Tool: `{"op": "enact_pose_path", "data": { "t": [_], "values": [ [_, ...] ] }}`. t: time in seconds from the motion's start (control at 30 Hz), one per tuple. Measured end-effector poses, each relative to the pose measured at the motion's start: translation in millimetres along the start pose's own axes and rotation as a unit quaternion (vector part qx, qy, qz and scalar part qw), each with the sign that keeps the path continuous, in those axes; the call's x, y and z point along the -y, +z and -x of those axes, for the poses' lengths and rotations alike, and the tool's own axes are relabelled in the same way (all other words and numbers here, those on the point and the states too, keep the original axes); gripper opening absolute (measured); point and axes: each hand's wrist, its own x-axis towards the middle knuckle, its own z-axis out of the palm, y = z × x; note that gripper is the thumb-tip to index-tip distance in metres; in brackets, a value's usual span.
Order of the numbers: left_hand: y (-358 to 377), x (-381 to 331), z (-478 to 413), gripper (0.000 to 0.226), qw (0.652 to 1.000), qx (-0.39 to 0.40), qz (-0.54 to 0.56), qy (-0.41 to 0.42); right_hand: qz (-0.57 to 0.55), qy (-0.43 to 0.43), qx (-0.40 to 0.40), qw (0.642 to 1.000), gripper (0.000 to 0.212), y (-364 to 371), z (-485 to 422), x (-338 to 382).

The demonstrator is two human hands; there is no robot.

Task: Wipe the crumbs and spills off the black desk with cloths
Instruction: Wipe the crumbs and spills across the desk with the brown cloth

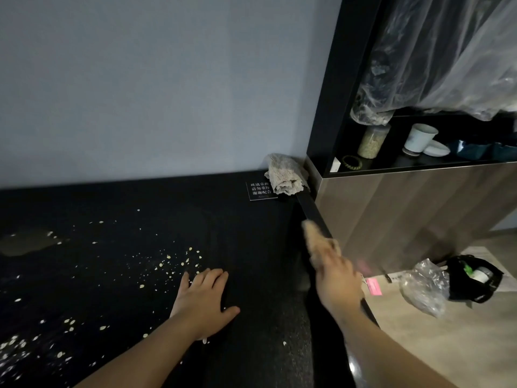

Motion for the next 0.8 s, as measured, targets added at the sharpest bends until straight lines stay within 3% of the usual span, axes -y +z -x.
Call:
{"op": "enact_pose_path", "data": {
  "t": [0.1, 0.2, 0.23, 0.33, 0.4, 0.5, 0.57, 0.63, 0.7, 0.73, 0.77, 0.8],
  "values": [
    [4, 0, 1, 0.079, 1.0, -0.006, 0.004, -0.003, 0.031, -0.155, 0.017, 0.987, 0.046, 8, 38, 12],
    [8, 0, 4, 0.077, 1.0, -0.001, 0.011, -0.006, 0.097, -0.301, 0.041, 0.948, 0.04, -1, 62, -11],
    [9, -1, 5, 0.076, 1.0, 0.0, 0.012, -0.009, 0.116, -0.307, 0.031, 0.944, 0.04, 0, 59, -25],
    [10, -6, 7, 0.074, 1.0, -0.004, 0.014, -0.016, 0.068, -0.124, 0.037, 0.989, 0.053, -12, 41, -35],
    [11, -8, 7, 0.073, 1.0, -0.008, 0.016, -0.018, 0.019, -0.091, -0.003, 0.996, 0.059, 0, 51, -17],
    [13, -8, 8, 0.071, 1.0, -0.012, 0.011, -0.014, -0.05, -0.278, 0.03, 0.959, 0.062, 5, 91, 20],
    [14, -7, 10, 0.071, 1.0, -0.013, 0.007, -0.01, -0.039, -0.375, 0.04, 0.925, 0.047, -6, 97, 18],
    [16, -6, 13, 0.071, 1.0, -0.01, 0.006, -0.005, -0.026, -0.323, 0.021, 0.946, 0.049, -8, 80, -5],
    [17, -6, 16, 0.072, 1.0, -0.008, 0.009, -0.003, -0.029, -0.103, -0.026, 0.994, 0.057, -6, 68, -24],
    [18, -6, 18, 0.072, 1.0, -0.009, 0.014, -0.003, -0.022, -0.031, -0.047, 0.998, 0.065, -5, 67, -22],
    [19, -6, 19, 0.071, 1.0, -0.011, 0.019, -0.003, -0.013, -0.021, -0.045, 0.999, 0.067, -1, 73, -13],
    [19, -7, 20, 0.071, 1.0, -0.014, 0.022, -0.004, -0.016, -0.064, -0.032, 0.997, 0.069, 6, 82, 0]
  ]
}}
